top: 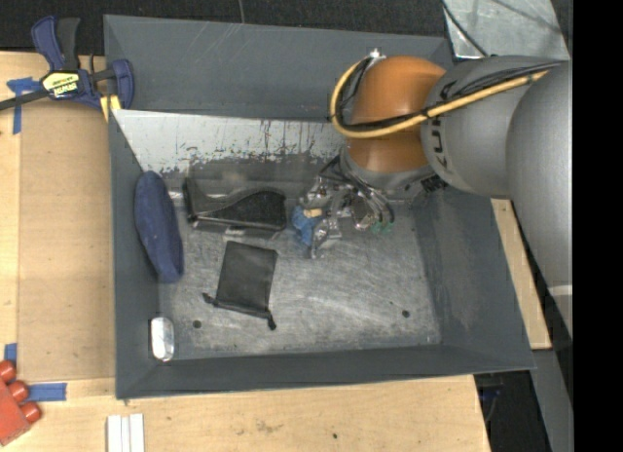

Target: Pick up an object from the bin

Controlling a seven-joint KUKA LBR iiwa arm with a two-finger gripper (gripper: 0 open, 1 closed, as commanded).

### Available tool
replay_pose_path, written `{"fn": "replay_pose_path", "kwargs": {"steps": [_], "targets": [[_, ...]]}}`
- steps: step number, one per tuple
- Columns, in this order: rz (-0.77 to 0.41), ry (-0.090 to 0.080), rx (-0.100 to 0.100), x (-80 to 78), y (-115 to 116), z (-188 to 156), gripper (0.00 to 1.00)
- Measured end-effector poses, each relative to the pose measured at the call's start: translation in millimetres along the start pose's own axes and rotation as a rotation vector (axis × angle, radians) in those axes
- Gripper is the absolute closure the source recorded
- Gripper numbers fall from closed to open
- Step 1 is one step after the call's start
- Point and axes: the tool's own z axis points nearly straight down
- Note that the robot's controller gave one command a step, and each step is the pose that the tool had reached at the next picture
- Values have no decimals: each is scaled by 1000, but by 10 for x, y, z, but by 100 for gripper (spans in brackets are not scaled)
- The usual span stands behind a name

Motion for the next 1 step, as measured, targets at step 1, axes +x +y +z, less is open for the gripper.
{"fn": "replay_pose_path", "kwargs": {"steps": [1], "targets": [[-86, -9, 0, -38, 30, -1656, 100]]}}
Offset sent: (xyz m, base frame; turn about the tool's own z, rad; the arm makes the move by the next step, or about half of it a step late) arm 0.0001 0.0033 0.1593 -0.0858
